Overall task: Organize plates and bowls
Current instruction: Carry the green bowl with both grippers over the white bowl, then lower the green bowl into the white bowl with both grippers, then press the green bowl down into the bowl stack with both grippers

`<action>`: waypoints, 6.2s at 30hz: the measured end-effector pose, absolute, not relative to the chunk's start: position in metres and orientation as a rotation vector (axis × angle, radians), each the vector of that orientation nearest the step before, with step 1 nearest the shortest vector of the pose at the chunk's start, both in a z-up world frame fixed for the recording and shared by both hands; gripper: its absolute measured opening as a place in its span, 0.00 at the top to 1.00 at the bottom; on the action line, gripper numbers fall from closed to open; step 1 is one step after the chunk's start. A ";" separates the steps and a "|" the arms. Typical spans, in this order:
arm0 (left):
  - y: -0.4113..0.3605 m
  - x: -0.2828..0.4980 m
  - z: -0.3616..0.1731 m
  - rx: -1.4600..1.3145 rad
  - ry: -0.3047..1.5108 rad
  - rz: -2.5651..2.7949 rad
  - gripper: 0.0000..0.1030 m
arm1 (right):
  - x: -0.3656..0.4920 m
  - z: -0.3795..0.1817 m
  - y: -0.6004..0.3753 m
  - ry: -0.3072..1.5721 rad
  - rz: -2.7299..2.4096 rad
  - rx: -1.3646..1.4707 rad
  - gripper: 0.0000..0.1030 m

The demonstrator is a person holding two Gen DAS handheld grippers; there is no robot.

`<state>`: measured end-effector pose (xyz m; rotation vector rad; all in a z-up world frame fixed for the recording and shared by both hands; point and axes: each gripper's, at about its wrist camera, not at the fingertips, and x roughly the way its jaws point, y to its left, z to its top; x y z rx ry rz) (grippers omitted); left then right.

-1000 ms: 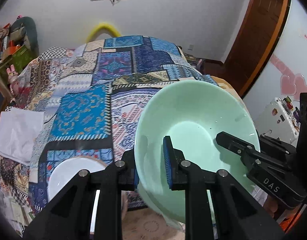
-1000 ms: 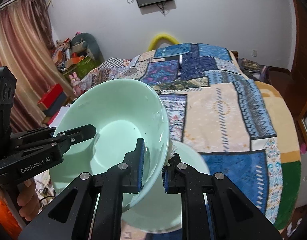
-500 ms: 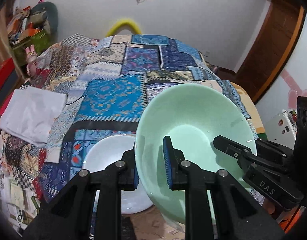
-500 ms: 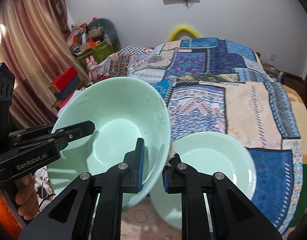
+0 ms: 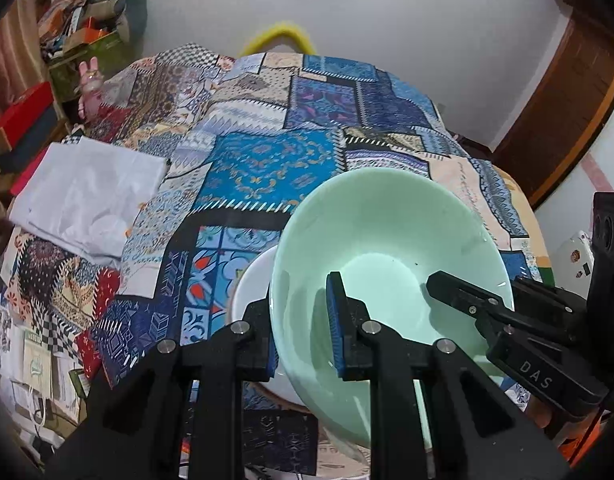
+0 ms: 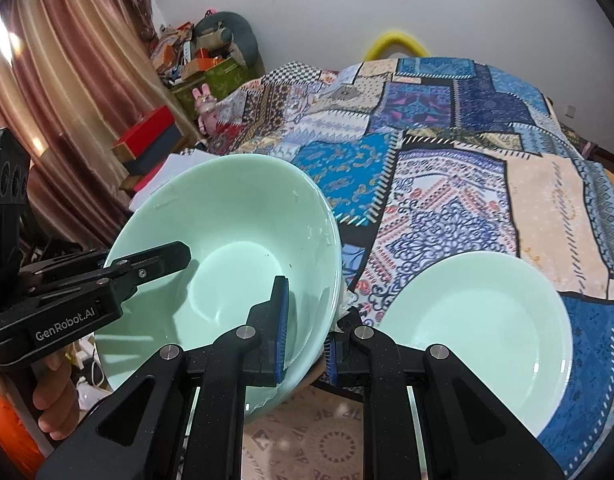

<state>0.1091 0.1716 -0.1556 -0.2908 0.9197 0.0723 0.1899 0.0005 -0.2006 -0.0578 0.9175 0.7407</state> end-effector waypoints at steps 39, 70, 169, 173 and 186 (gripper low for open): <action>0.191 0.122 -0.218 -0.287 1.052 0.079 0.81 | 0.192 -0.248 0.028 1.047 0.749 -0.140 0.84; 0.209 0.102 -0.199 -0.297 0.993 0.093 0.55 | 0.184 -0.231 0.004 0.951 0.701 -0.171 0.62; 0.082 0.131 -0.171 -0.205 0.987 -0.070 0.63 | 0.196 -0.203 -0.093 0.946 0.631 0.154 0.69; 0.069 0.135 -0.172 -0.191 0.993 -0.086 0.63 | 0.197 -0.204 -0.106 0.948 0.616 0.169 0.69; 0.036 0.157 -0.182 -0.158 1.028 -0.133 0.63 | 0.202 -0.212 -0.138 0.964 0.563 0.206 0.69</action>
